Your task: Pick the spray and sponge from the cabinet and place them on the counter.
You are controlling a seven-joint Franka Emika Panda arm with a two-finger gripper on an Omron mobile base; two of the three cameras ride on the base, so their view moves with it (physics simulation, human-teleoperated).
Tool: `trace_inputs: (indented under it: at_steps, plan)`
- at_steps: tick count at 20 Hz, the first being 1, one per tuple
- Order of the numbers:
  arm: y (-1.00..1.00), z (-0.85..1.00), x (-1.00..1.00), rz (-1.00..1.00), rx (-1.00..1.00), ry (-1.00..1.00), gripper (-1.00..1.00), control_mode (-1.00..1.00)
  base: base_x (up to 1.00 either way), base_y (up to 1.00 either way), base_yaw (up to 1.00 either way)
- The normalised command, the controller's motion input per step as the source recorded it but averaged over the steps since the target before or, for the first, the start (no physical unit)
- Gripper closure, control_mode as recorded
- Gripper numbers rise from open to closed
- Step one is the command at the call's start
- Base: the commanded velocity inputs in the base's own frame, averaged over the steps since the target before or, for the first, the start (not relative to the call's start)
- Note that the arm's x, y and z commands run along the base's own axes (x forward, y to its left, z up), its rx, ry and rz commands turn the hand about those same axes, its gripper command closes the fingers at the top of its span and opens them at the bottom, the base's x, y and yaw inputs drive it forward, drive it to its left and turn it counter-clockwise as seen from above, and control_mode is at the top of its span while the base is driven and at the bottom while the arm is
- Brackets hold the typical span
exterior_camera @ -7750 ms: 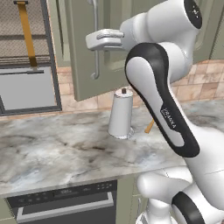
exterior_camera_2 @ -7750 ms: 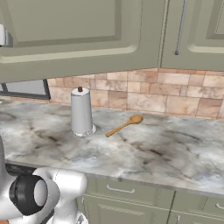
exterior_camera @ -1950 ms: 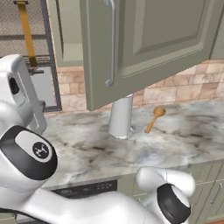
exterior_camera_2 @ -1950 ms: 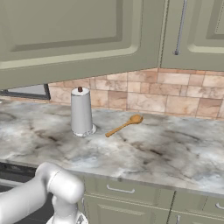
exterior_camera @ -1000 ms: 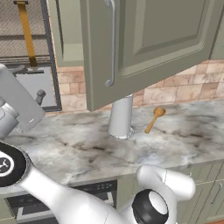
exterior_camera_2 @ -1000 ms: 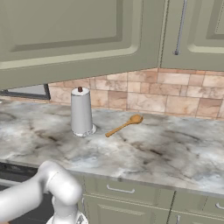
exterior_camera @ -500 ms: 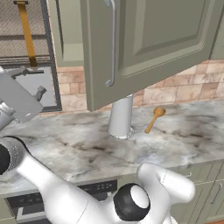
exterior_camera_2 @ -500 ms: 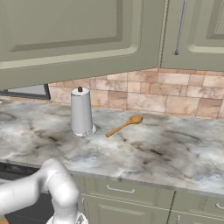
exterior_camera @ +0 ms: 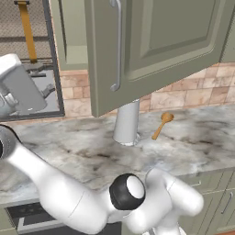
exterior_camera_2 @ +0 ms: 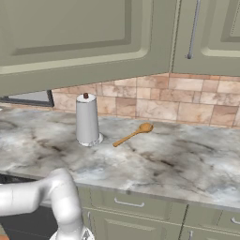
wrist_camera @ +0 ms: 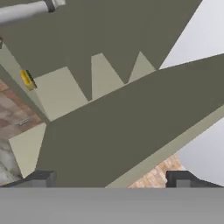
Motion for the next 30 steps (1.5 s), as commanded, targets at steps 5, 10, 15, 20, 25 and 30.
trace_inputs:
  at_steps: [5,10,15,20,25,30]
  plan:
    - [-0.34,0.26,0.00,0.00,0.24,0.00,-1.00,-1.00,0.00,0.00,0.00]
    - [-0.32,0.15,0.00,-0.01,0.16,-0.05,-1.00,-1.00,0.00,0.00,0.00]
    - [-0.26,0.06,0.00,0.00,0.11,-0.04,-1.00,-1.00,0.00,0.00,0.00]
    - [-0.21,0.01,0.05,0.00,0.00,0.00,-1.00,-1.00,0.00,0.00,0.00]
    - [-0.17,0.01,0.05,0.00,-0.03,0.00,-1.00,-1.00,0.00,0.00,0.00]
    - [-0.28,0.00,0.13,0.00,-0.06,0.00,-1.00,-1.00,0.00,0.00,0.00]
